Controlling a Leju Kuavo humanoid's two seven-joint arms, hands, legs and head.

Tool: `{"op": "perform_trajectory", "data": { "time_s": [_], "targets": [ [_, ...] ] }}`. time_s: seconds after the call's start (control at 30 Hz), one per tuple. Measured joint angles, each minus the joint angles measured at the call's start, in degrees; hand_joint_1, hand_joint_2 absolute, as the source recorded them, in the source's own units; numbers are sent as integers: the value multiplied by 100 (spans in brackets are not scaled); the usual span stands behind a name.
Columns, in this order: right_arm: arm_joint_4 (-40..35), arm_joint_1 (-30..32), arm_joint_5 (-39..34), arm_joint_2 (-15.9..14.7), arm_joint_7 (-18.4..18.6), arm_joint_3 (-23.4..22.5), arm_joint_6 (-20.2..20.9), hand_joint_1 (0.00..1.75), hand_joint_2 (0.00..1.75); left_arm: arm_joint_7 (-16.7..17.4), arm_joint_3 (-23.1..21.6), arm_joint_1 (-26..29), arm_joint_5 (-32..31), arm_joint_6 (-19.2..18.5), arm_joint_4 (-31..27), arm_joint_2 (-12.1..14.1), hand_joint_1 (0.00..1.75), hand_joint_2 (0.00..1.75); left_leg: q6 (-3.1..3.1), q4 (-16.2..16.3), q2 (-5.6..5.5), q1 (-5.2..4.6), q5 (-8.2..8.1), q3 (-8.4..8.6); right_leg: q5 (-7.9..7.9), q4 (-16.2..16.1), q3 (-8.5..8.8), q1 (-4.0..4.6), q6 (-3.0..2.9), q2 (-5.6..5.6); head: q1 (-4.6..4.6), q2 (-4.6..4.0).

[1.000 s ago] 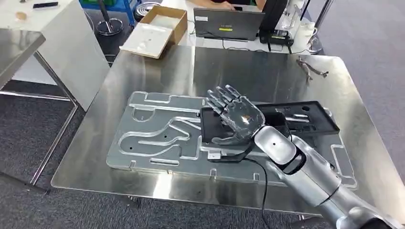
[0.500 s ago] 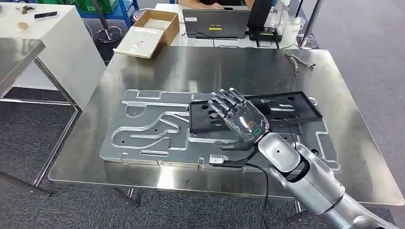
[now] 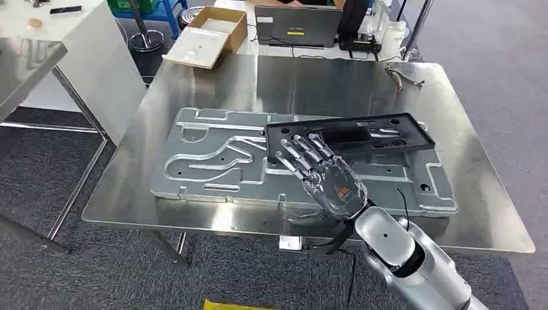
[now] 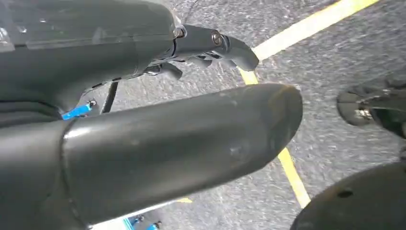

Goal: Take the parts from the cabinet and place them on the table.

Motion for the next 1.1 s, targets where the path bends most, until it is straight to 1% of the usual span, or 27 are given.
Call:
{"op": "perform_trajectory", "data": {
  "time_s": [0.03, 0.07, 0.1, 0.13, 0.17, 0.23, 0.27, 0.3, 0.33, 0.4, 0.43, 0.47, 0.5, 0.57, 0.6, 0.63, 0.67, 0.73, 0.77, 0.8, 0.83, 0.9, 0.93, 0.97, 1.0, 1.07, 1.1],
  "targets": [
    [-48, 55, 2, 0, -2, -22, -39, 0, 0, 24, -59, 9, 0, 4, 0, 0, 0, 0, 8, 7, 9, -14, 61, -75, -339, 424, -114, 9, -1, -1, 2, 0],
    [-91, 130, 4, 0, -7, -35, -63, 0, 0, 44, -103, 17, 0, 17, -2, 0, 0, 0, 23, 9, 19, -31, 112, -147, -566, 813, -199, 14, 3, 0, 0, 0],
    [-125, 215, 7, 0, -22, -50, -83, 0, 0, 61, -145, 19, 0, 26, -2, 0, 0, 0, 27, 18, 23, -46, 165, -223, -637, 1094, -233, 15, 4, -1, 0, 0],
    [-151, 297, 15, 0, -35, -57, -103, 0, 0, 79, -186, 23, 0, 44, 0, 2, 0, 0, 24, 31, 28, -65, 215, -307, -546, 1174, -171, 15, -4, -1, 2, 0],
    [-188, 368, 20, 0, -48, -61, -135, 0, 0, 92, -206, 24, 0, 59, 0, 2, 0, 0, 21, 53, 30, -77, 261, -392, -357, 1033, -4, 19, -22, -1, 0, 0],
    [-280, 472, 20, 0, -61, -83, -173, 0, 0, 98, -210, 26, 4, 87, 0, 0, 0, 0, -2, 114, 36, -98, 345, -547, -43, 226, 616, 59, -107, -8, 0, 0],
    [-328, 491, 20, 0, -61, -98, -179, 0, 0, 98, -217, 25, 7, 98, 0, -9, 0, 0, -14, 148, 46, -97, 374, -584, -115, -229, 971, 97, -170, -42, -2, 0],
    [-367, 495, 20, 0, -61, -111, -186, 0, 0, 98, -232, 34, 7, 101, 0, -9, 0, 0, -42, 184, 47, -130, 400, -627, -224, -595, 1154, 125, -186, -66, 0, 0],
    [-387, 510, 17, 0, -61, -122, -197, 0, 0, 98, -243, 38, 7, 101, 0, -9, 0, 0, -89, 165, 65, -116, 461, -631, -218, -608, 1123, 139, -176, -63, 0, 0],
    [-415, 562, 17, 0, -66, -131, -205, 0, 0, 98, -245, 43, 7, 101, 0, -9, 0, 0, -160, 116, 77, -85, 566, -638, -127, -632, 1080, 168, -235, -45, 2, 0],
    [-417, 580, 18, 0, -66, -135, -205, 0, 0, 100, -247, 52, 7, 101, 0, 2, 0, 0, -202, 76, 59, -91, 530, -700, -29, -695, 1030, 97, -269, -61, 0, 0],
    [-428, 582, 17, 0, -66, -138, -205, 0, 0, 101, -247, 50, 9, 103, 0, 0, 0, 0, -251, 209, 53, -81, 335, -749, 58, -717, 974, 88, -292, -75, 0, 0],
    [-444, 579, 17, 0, -66, -138, -210, 0, 0, 100, -247, 56, 9, 103, 0, 0, 0, 0, -291, 481, 45, -65, -24, -850, 130, -721, 883, 79, -344, -73, 0, 0],
    [-452, 609, 17, -7, -68, -138, -212, 0, 0, 105, -250, 60, 7, 103, 0, -2, 0, 0, -357, 1257, 47, -12, -660, -1027, 267, -717, 715, 78, -339, -73, 0, 0],
    [-452, 627, 2, -11, -68, -140, -214, 0, 0, 105, -250, 58, 7, 103, 0, 0, 0, 0, -387, 1571, 48, 8, -759, -1047, 337, -705, 618, 77, -332, -74, -2, 0],
    [-452, 644, -11, -11, -79, -140, -212, 0, 0, 107, -250, 54, 7, 103, 0, 0, 0, 0, -412, 1715, 47, 27, -661, -997, 402, -685, 519, 69, -315, -76, 0, 0],
    [-452, 661, -22, -11, -101, -140, -212, 0, 0, 111, -250, 53, 7, 103, 0, 4, 0, 0, -431, 1667, 48, 42, -451, -863, 461, -659, 412, 59, -293, -75, 0, 0],
    [-444, 704, -65, -11, -133, -140, -207, 0, 0, 129, -250, 42, 4, 101, 0, 15, 0, 0, -463, 1061, 45, 69, -72, -295, 560, -579, 198, 24, -225, -70, 0, 0],
    [-444, 725, -89, -11, -140, -140, -205, 0, 0, 144, -250, 26, 4, 98, -2, 17, 0, 0, -468, 560, 15, 86, -152, 123, 606, -522, 143, 22, -189, -68, -2, 0],
    [-444, 772, -124, -11, -144, -149, -210, 0, 0, 166, -250, 12, 0, 87, -2, 20, 0, 0, -435, 43, -12, 50, -387, 469, 634, -483, 82, 34, -147, -60, 0, 0],
    [-419, 831, -149, -11, -144, -157, -212, 0, 0, 192, -245, 2, 4, 81, -2, 22, 0, 0, -331, -1, -28, 25, -421, 469, 686, -492, 92, 31, -99, -71, -2, 0],
    [-338, 1011, -153, -11, -146, -162, -240, 0, 0, 247, -212, 8, 22, 79, -2, 20, 0, 0, -245, 4, -20, -4, -362, 394, 797, -535, 107, 20, -21, -82, -2, 0],
    [-306, 1119, -153, 2, -160, -164, -258, 0, 0, 280, -190, 9, 26, 79, -2, 17, 0, 0, -169, -36, -9, 14, -287, 346, 852, -557, 91, 21, 28, -75, 2, 0],
    [-258, 1230, -162, 7, -179, -188, -267, 0, 0, 315, -169, 0, 26, 79, -2, 2, 0, 0, -106, -49, 40, 30, -207, 298, 698, -469, 33, -16, 33, -47, 0, 0],
    [-225, 1333, -186, 20, -199, -225, -271, 0, 0, 334, -153, -5, 31, 81, -13, -11, 0, 0, -53, -53, 37, 22, -138, 205, 321, -259, -47, -6, 34, -43, 2, 0],
    [-161, 1503, -267, 22, -225, -310, -275, 0, 0, 361, -96, -4, 50, 85, -50, -22, 0, 0, 2, -47, 56, -4, -5, 36, -418, 514, -210, 5, 36, -38, 2, 0],
    [-131, 1579, -280, 22, -245, -345, -275, 0, 0, 367, -53, -5, 52, 85, -59, -33, 0, 0, 11, -43, 63, -24, 62, -37, -586, 885, -256, 7, 42, -33, 0, 0]
  ]
}}
